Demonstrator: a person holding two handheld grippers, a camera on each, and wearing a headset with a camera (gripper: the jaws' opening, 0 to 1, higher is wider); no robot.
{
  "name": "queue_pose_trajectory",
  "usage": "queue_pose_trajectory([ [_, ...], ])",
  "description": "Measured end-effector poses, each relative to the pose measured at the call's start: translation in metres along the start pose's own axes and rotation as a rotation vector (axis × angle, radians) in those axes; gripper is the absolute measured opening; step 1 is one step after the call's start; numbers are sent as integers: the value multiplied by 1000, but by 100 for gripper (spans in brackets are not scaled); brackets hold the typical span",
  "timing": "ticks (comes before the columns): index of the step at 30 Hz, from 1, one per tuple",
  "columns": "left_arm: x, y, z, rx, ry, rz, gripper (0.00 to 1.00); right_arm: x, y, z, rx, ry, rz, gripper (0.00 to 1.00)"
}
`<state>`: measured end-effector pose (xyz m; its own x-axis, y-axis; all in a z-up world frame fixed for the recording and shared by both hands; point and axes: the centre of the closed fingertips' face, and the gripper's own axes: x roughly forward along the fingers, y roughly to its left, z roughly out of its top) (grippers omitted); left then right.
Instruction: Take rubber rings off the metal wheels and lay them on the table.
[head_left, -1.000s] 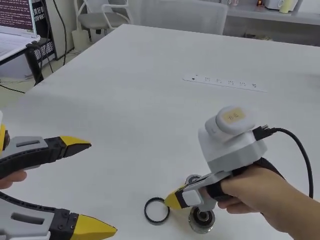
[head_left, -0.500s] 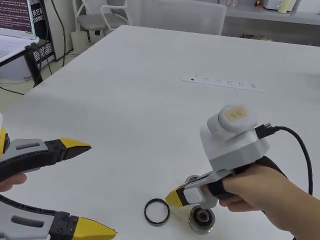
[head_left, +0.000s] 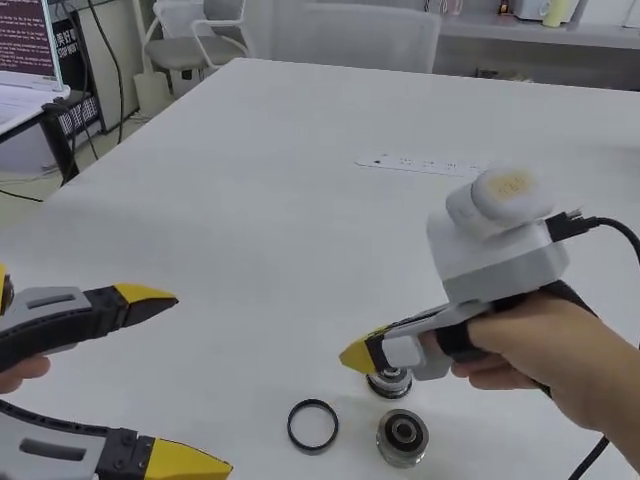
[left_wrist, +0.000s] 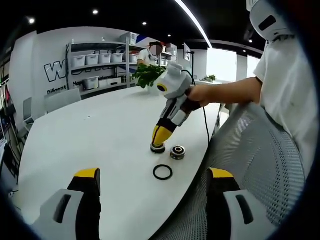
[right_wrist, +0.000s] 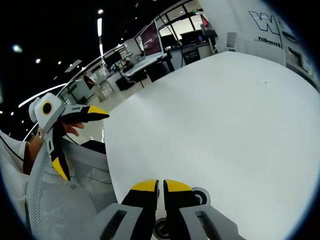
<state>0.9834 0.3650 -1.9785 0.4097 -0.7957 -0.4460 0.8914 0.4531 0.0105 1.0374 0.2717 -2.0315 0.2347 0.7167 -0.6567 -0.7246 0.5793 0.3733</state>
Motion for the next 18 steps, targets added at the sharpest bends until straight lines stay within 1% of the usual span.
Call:
queue_pose_trajectory([
  [3,0,-1,0,0,2,-4,86,-8,-2,7,-2,-31,-8,2],
  [6,0,-2,2,-10,-10,-13,87,-15,-3,12,-6,-66,-10,2],
  [8,0,-2,2,-15,-12,-17,87,-21,-6,14,-4,-80,-18,2],
  [11,1,-4,3,-9,-11,-29,88,-27,-13,14,0,-95,-36,4],
  [13,1,-5,4,-8,-16,-37,89,-30,-17,13,0,-100,-39,4],
  [16,2,-6,5,1,-8,-44,89,-33,-21,11,-23,-103,-48,7],
  [18,2,-5,6,14,-3,-47,90,-35,-21,10,-35,-109,-40,9],
])
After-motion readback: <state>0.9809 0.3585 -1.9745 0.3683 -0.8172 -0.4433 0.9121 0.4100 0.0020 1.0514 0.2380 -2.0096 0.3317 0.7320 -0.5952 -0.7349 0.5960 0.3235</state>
